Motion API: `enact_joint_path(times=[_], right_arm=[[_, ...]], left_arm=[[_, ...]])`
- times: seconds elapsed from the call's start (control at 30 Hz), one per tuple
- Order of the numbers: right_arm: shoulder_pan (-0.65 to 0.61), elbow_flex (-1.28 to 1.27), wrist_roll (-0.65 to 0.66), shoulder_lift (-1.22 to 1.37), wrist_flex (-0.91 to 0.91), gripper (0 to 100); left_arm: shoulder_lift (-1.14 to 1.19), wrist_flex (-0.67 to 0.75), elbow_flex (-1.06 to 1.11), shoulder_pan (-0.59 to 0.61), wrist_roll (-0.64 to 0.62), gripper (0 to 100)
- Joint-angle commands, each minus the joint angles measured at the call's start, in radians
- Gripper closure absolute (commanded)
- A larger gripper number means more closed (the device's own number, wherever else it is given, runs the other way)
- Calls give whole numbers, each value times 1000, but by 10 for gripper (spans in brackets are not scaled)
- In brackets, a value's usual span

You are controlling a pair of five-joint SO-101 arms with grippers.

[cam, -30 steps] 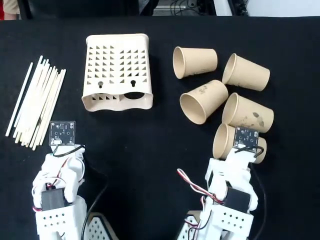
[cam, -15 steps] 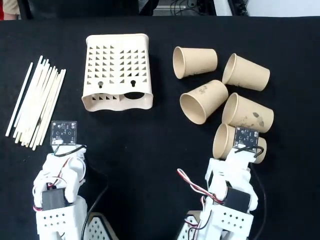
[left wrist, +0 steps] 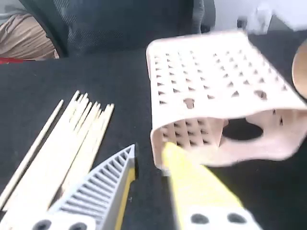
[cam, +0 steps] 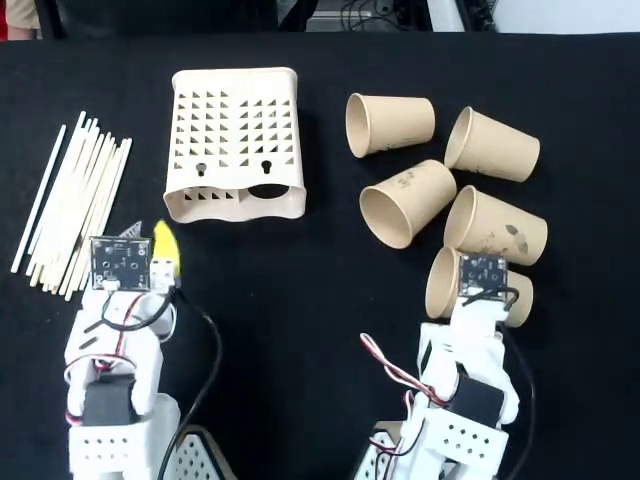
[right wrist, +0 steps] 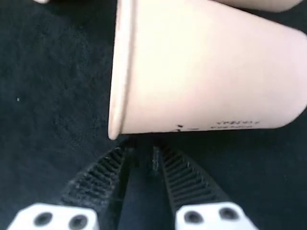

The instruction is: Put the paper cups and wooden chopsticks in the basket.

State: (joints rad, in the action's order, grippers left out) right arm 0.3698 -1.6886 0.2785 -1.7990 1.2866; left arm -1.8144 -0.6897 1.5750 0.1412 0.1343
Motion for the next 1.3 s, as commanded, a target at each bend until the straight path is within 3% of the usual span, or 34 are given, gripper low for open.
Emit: enact_joint_path(times=[0.0,0.3,0.43,0.67,1.07,1.27], right_arm=[[15,4,72,-62,3,931],[14,4,149,-62,6,931],[14,4,149,-62,6,931],[18,4,149,-62,6,931],[17,4,149,-62,6,931],[20,4,149,-62,6,931]], left_arm=[[-3,164,127,-10,-35,827],[161,261,81,-8,-71,794],[405,253,-85,-8,-138,789],[884,272,-312,-5,-133,786],[1355,671,-429,56,-147,791],[1565,773,-545,36,-331,791]])
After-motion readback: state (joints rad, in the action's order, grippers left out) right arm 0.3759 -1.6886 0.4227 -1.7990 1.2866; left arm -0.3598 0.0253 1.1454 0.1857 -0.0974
